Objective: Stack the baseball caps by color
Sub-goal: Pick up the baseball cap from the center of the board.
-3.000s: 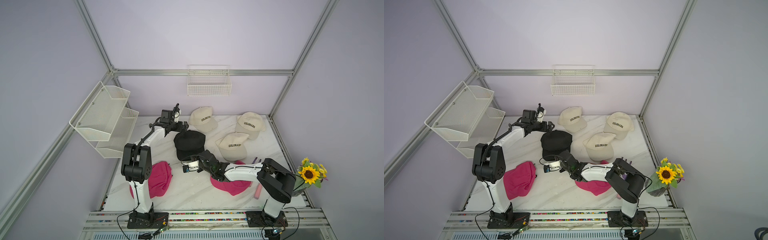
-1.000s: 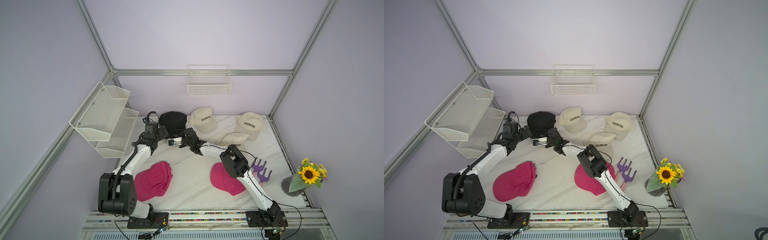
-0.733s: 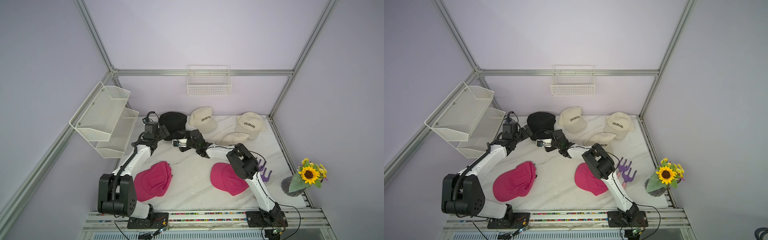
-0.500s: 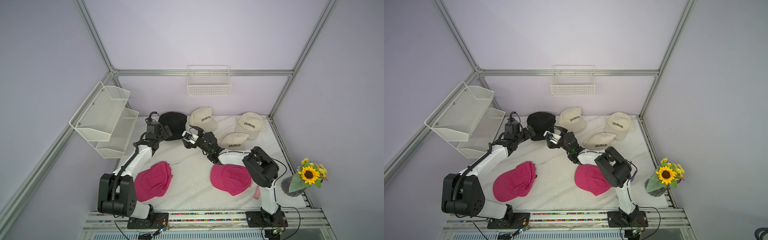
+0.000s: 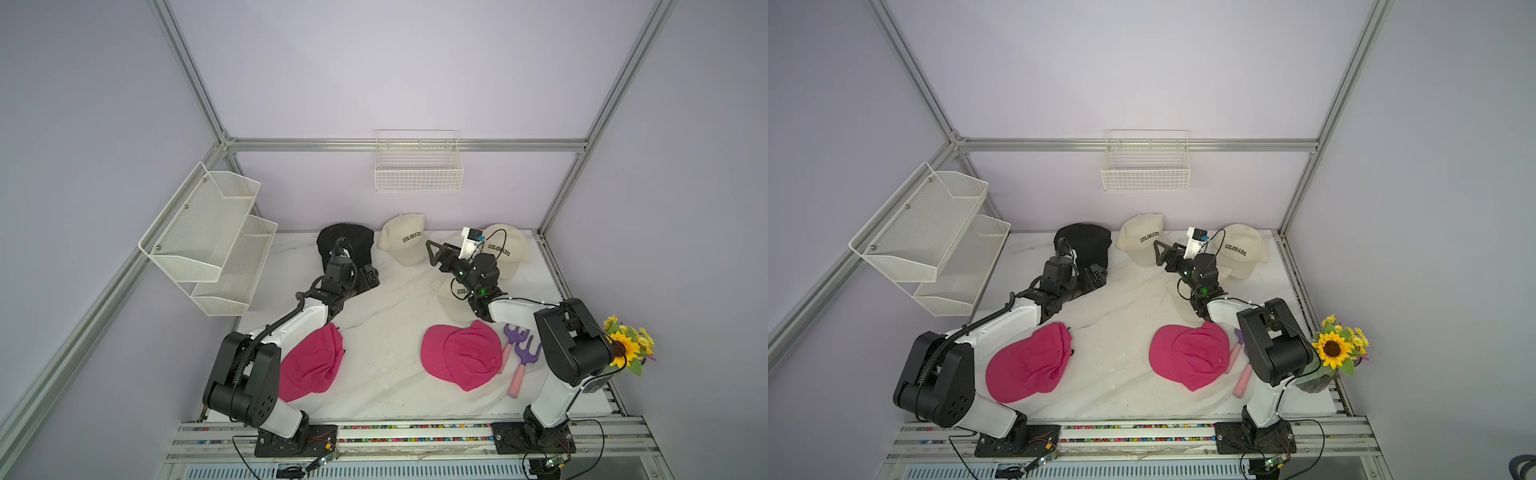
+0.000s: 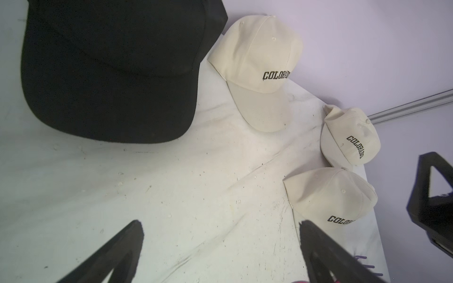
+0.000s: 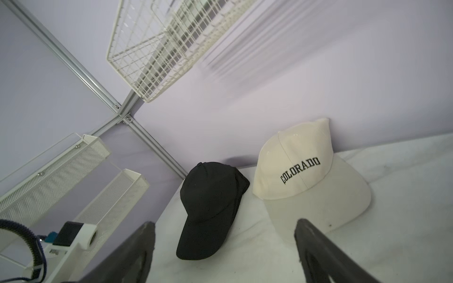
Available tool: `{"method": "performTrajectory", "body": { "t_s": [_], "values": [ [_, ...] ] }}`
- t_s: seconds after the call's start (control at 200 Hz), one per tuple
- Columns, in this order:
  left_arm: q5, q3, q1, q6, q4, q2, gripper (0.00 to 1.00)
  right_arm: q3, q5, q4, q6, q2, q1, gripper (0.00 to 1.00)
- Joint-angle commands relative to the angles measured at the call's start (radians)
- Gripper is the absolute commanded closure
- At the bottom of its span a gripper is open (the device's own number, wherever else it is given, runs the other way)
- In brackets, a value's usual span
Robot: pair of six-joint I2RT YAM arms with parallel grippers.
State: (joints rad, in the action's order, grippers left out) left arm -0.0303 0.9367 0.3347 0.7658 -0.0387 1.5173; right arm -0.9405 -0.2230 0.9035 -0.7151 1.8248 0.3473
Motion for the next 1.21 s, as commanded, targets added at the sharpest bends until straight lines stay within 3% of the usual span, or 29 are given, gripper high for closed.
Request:
{"method": "performTrajectory", "body": {
  "t_s": [0.0, 0.095, 0.23, 0.521, 0.856, 1.096, 1.146, 1.201],
  "values": [
    [-0.02, -0.031, -0.005, 0.08, 0.086, -0.016, 0.0, -0.058, -0.099, 0.06, -0.275, 0.087, 0.006, 0.13],
    [-0.05, -0.032, -0.009, 0.101, 0.117, -0.013, 0.0, -0.139, -0.083, 0.045, -0.426, 0.18, 0.007, 0.2],
    [-0.057, -0.001, -0.021, 0.143, 0.089, -0.003, 0.0, -0.183, 0.007, 0.059, -0.598, 0.26, 0.007, 0.39],
    [0.0, -0.011, -0.036, 0.114, 0.043, -0.028, 0.0, -0.292, 0.13, -0.13, -0.775, 0.382, 0.009, 0.44],
    [-0.005, -0.047, -0.054, 0.119, 0.099, -0.015, 0.0, -0.391, 0.213, -0.21, -0.808, 0.503, 0.009, 0.48],
    [-0.096, -0.109, -0.065, 0.105, 0.245, 0.0, 0.0, -0.593, 0.186, -0.216, -0.758, 0.656, 0.009, 0.51],
    [-0.109, -0.11, -0.065, 0.104, 0.262, 0.008, 0.0, -0.62, 0.196, -0.218, -0.753, 0.673, 0.009, 0.55],
    [-0.126, -0.105, -0.066, 0.102, 0.273, 0.019, 0.0, -0.624, 0.209, -0.197, -0.753, 0.675, 0.009, 0.67]
  ]
}}
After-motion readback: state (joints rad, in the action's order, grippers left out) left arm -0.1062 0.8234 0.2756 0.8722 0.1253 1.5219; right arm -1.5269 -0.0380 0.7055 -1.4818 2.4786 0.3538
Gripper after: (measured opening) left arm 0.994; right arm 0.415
